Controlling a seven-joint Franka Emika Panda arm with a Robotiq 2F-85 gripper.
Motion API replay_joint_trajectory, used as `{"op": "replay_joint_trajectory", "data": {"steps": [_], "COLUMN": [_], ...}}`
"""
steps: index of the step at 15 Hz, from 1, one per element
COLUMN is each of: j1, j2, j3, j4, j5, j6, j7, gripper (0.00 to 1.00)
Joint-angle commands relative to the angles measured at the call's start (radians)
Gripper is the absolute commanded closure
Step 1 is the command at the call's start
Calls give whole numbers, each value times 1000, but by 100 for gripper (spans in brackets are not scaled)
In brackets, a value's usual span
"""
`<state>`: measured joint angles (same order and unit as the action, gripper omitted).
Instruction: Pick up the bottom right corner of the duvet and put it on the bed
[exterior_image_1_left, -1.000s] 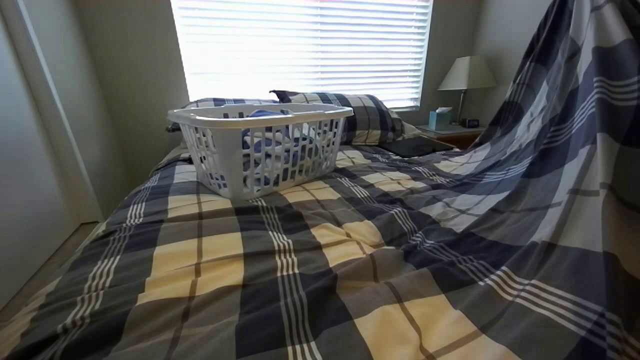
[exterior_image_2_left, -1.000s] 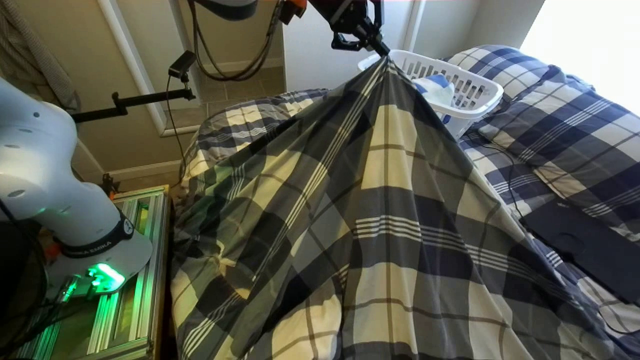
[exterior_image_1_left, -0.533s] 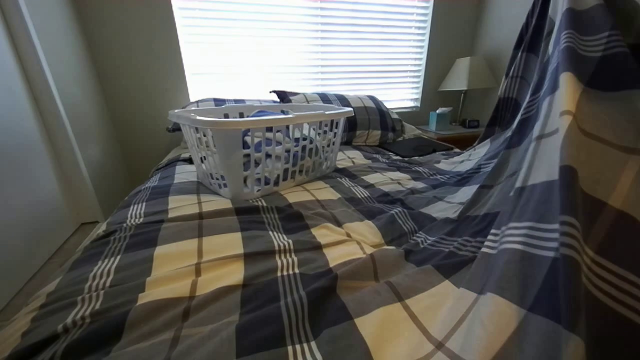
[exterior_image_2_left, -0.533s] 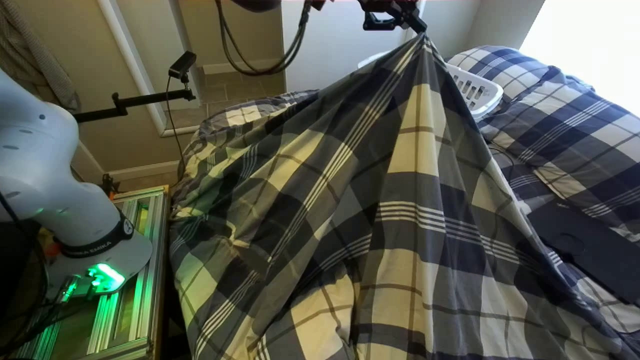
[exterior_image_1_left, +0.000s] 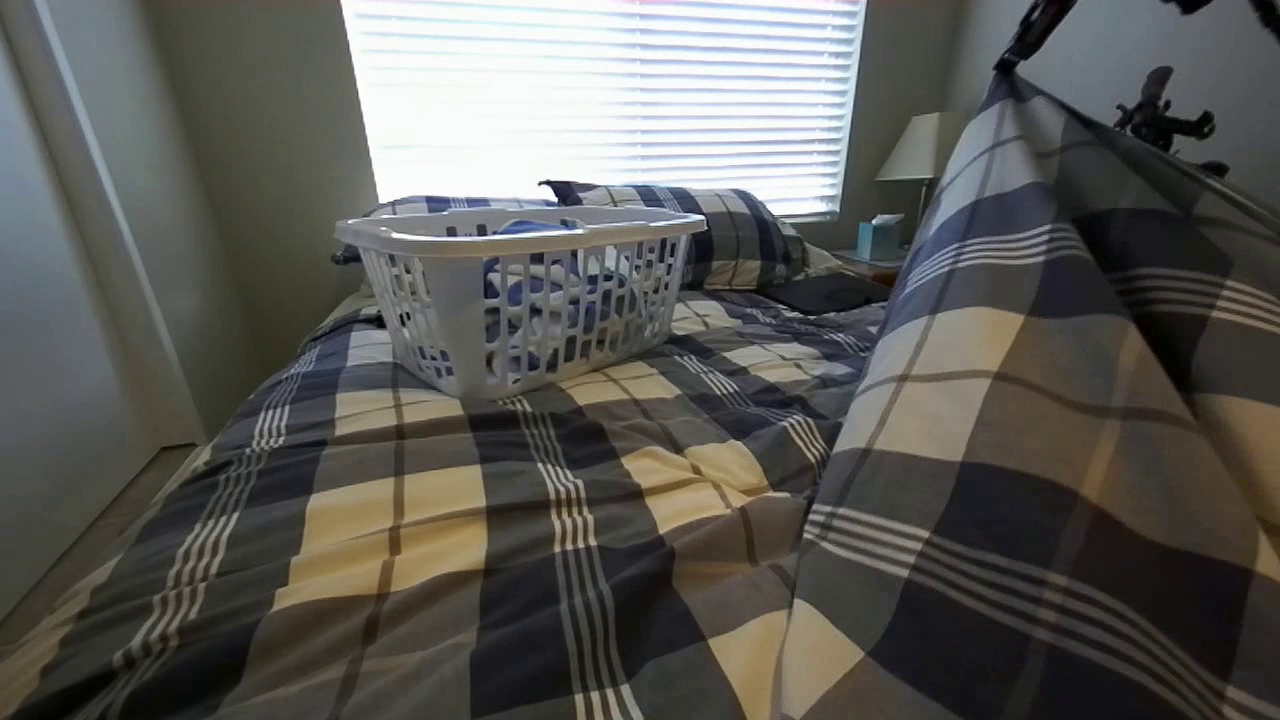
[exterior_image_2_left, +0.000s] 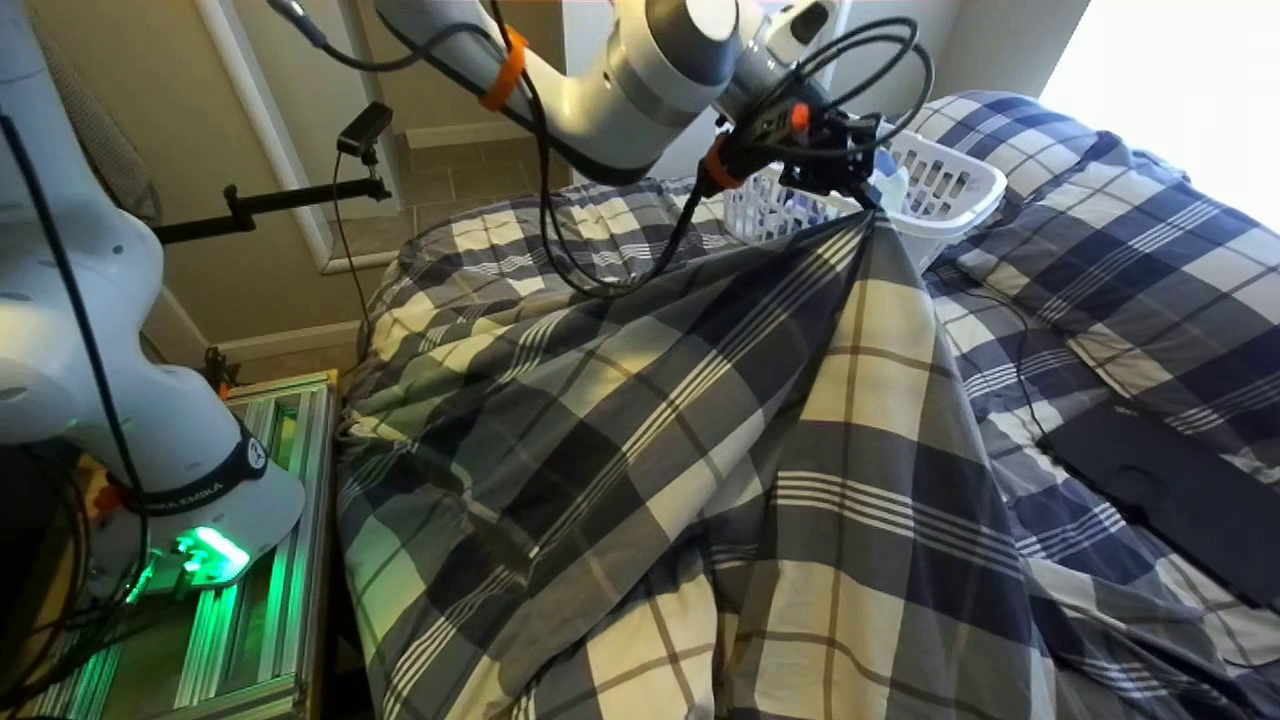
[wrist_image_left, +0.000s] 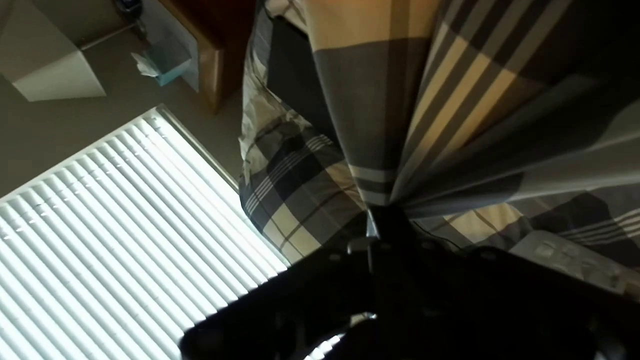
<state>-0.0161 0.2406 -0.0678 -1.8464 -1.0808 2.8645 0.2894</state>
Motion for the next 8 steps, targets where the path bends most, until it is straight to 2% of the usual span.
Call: {"op": "replay_joint_trajectory", "data": {"steps": [1,4,7,8], "j1": [-13,-43,-103,-83], "j2": [161,245,289,294], "j3": [-26,-5,75,66], "j4": [71,48,-5,-41], "j5": [-16,44,130,243], "j6": [185,236,164,136], "j7": [145,104,-2,-90], "gripper": [100,100,100,79]}}
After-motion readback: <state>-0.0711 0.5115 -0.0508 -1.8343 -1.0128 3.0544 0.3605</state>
